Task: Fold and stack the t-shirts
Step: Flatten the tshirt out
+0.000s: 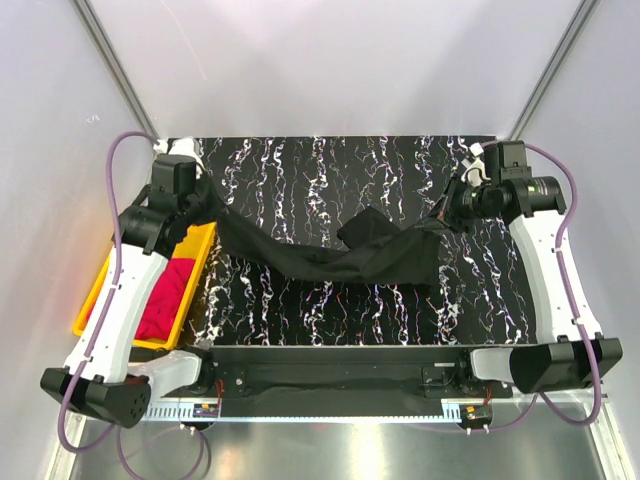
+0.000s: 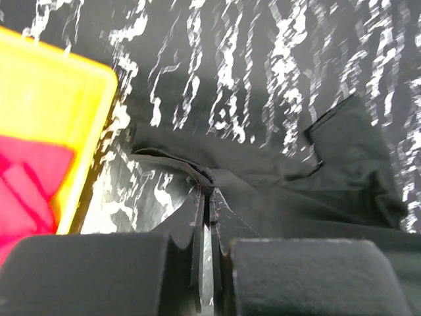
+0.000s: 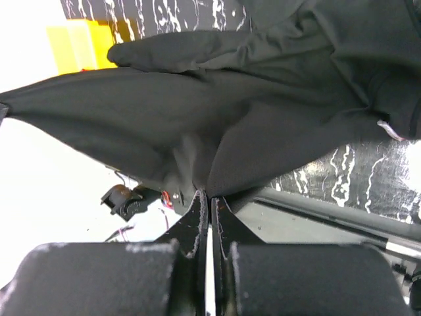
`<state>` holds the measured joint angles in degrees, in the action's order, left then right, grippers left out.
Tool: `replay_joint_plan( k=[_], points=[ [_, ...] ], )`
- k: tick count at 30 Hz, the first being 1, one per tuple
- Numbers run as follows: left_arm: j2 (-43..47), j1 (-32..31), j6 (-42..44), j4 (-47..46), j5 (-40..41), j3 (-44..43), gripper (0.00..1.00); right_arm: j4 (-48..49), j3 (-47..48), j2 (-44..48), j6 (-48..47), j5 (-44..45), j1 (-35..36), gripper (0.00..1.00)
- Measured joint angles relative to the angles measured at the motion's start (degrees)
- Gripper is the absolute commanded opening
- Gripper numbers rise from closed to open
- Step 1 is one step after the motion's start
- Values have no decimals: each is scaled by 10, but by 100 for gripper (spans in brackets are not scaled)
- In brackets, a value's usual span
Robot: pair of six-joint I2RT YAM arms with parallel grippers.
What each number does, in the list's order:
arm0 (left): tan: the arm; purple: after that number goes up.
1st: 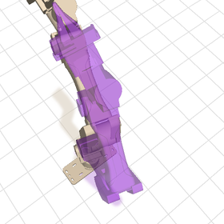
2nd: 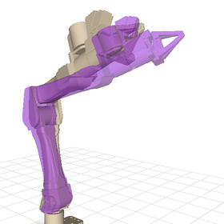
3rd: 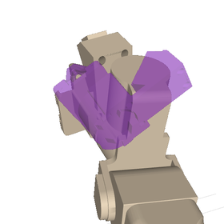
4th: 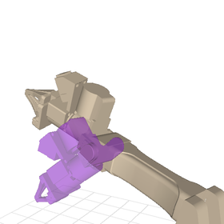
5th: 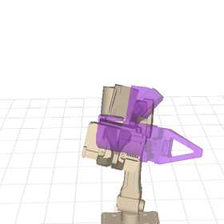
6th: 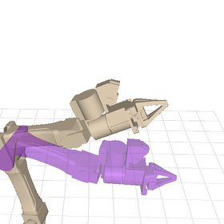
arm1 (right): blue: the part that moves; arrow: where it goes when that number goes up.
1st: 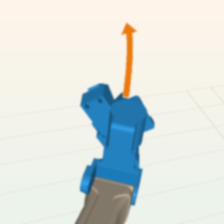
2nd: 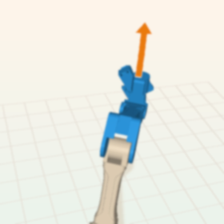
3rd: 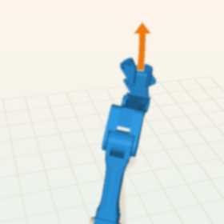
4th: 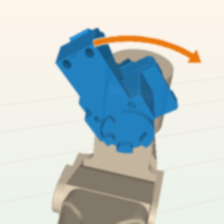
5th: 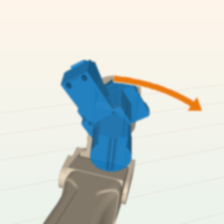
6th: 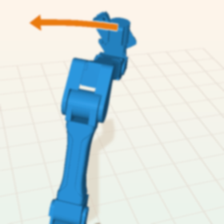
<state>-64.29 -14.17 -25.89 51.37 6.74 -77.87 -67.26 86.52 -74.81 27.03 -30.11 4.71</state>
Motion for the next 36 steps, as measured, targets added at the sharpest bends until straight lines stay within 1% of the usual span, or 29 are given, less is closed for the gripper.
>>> replay_joint_plan(
  k=[2,5,8,10,13,15,17,20,24,27,29,31,32,34,35,36],
  points=[
    [-2,0,5,-7,-5,-13,0,1,0,5,0,1,0,0],
    [25,0,6,-10,-9,0,0,-3,-25,42,0,-13,0,0],
    [92,0,4,-2,-7,71,0,-22,-110,116,1,-49,0,0],
    [136,0,-1,21,0,128,0,-57,-170,159,-2,-57,0,0],
    [149,1,-12,72,16,169,0,-94,-218,167,-4,-46,0,0],
    [116,3,-20,92,35,171,0,-100,-221,140,-2,-28,0,0],
    [73,5,-27,97,51,160,0,-84,-212,91,0,-6,0,0],
    [-27,8,-30,89,62,129,0,-28,-184,-24,1,21,0,0],
    [-144,8,-19,48,59,97,0,46,-126,-193,-10,53,-1,0],
    [-217,8,-6,16,52,86,0,83,-101,-273,-24,71,-1,0],
    [-254,8,0,-3,47,85,0,100,-96,-307,-32,81,-1,6],
    [-286,8,7,-10,42,80,0,107,-91,-333,-38,89,-1,15],
    [-301,8,9,-16,38,76,0,110,-89,-342,-43,96,-2,25],
    [-317,8,12,-23,33,71,0,111,-87,-348,-52,107,-2,32],
    [-319,8,14,-26,29,71,0,111,-87,-348,-57,117,-2,40],
    [-318,8,15,-28,27,71,0,109,-86,-346,-60,128,-3,43]
  ],
)
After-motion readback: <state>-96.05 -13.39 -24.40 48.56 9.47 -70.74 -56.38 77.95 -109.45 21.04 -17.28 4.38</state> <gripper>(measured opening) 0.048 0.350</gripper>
